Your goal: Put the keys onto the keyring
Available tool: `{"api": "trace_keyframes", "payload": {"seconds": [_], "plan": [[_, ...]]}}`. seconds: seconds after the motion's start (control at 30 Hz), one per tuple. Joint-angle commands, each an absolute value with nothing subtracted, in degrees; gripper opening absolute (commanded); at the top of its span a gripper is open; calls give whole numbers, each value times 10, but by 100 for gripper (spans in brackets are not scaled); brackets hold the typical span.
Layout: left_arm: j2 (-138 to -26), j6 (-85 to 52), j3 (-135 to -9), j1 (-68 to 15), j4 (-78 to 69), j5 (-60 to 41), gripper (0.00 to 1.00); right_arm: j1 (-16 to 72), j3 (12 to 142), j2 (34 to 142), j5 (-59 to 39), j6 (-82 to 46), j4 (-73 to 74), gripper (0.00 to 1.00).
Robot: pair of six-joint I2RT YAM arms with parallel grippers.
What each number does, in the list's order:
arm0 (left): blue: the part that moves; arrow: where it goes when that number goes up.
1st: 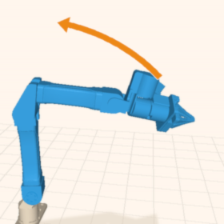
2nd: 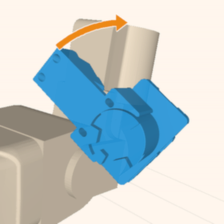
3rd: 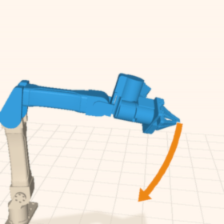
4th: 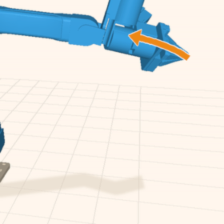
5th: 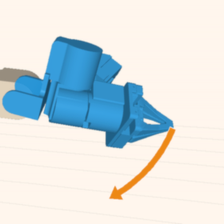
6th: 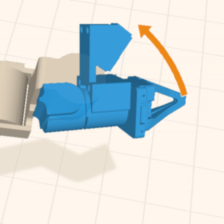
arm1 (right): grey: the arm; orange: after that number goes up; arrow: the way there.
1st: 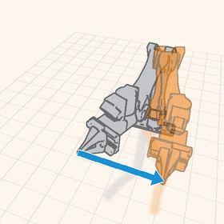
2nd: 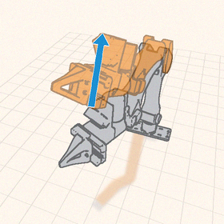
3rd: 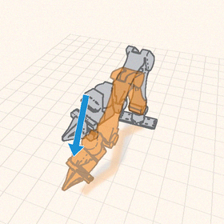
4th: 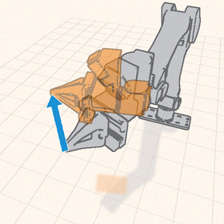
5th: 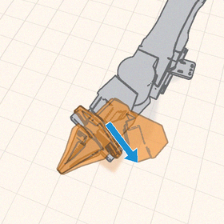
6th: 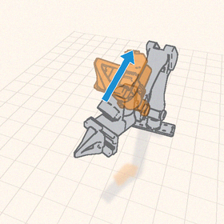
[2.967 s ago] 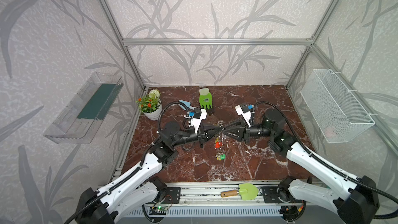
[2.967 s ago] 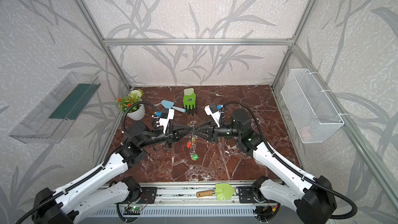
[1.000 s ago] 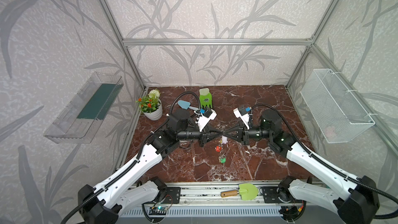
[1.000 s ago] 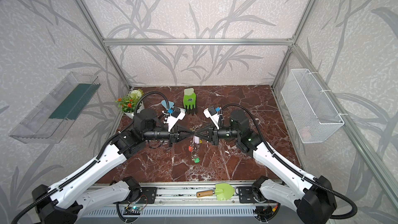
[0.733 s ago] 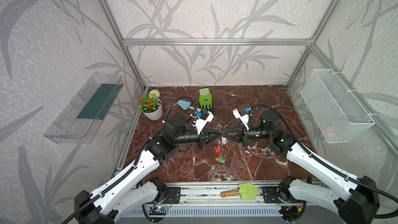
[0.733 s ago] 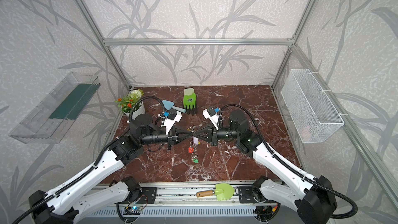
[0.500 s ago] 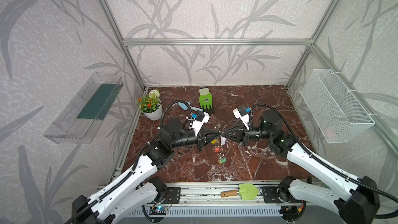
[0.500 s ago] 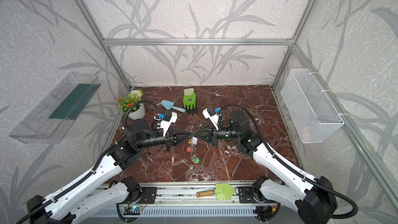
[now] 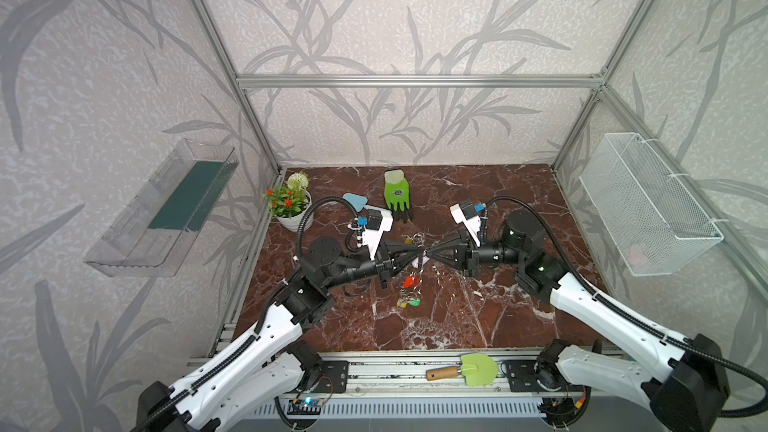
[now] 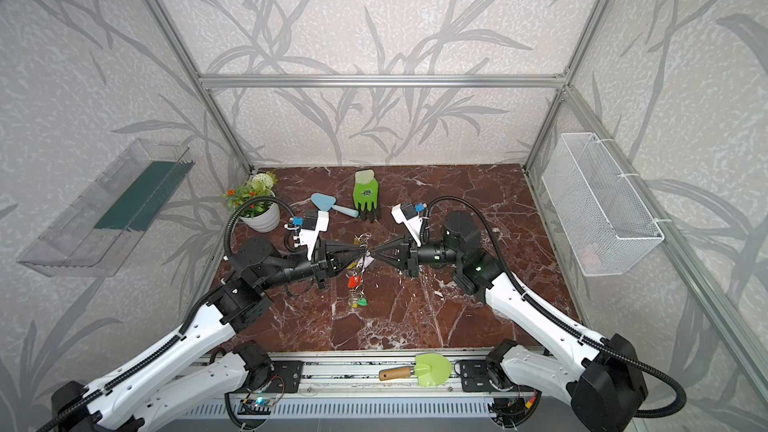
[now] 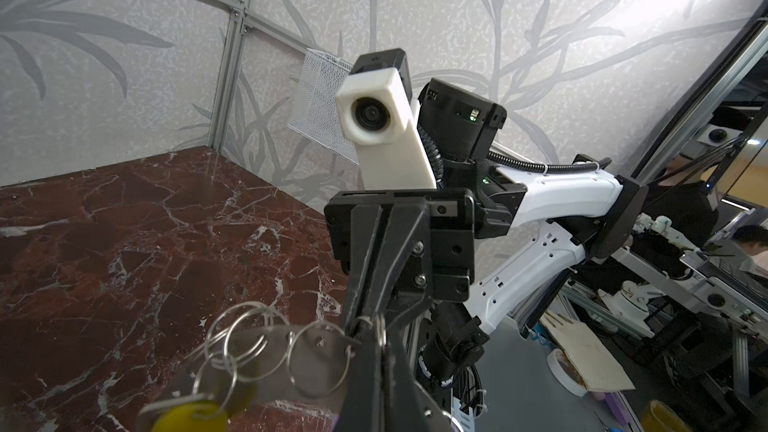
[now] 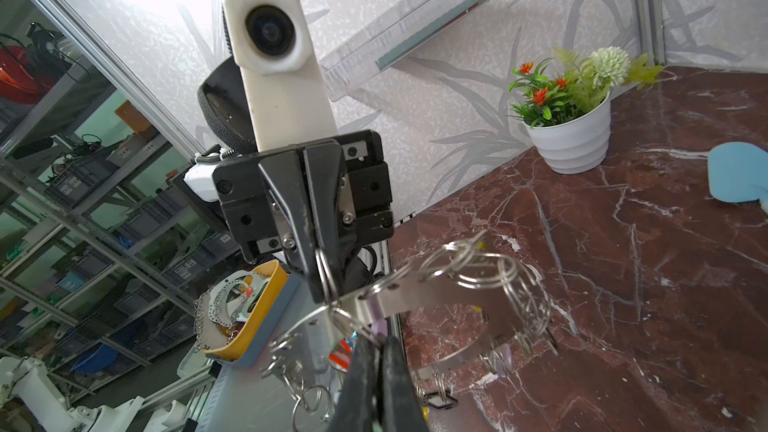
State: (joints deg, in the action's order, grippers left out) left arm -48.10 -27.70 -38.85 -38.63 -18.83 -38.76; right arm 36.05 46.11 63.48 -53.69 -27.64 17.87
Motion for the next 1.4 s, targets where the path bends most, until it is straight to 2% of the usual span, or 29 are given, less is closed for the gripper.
{"api": "trace_keyframes", "payload": {"seconds": [0.0,0.43,0.57,0.73,0.9,1.03,1.17,1.37], "plan": [[-478,-299,-395,-389,-299,-387,0,362,461,650,-549,-286,189,0],[-530,-287,-387,-418,-323,-375,0,372,487,667,-542,-268,151,0],[-535,-277,-383,-422,-307,-369,0,372,492,655,-527,-257,126,6],[-524,-260,-378,-422,-273,-356,0,367,496,628,-486,-235,76,22],[-512,-241,-377,-422,-237,-348,0,338,493,583,-456,-228,28,29],[-510,-231,-379,-422,-219,-356,0,326,492,557,-460,-219,10,34],[-511,-225,-387,-422,-208,-376,0,326,487,557,-496,-232,45,44],[-510,-226,-391,-422,-215,-393,0,340,489,586,-530,-239,80,45]]}}
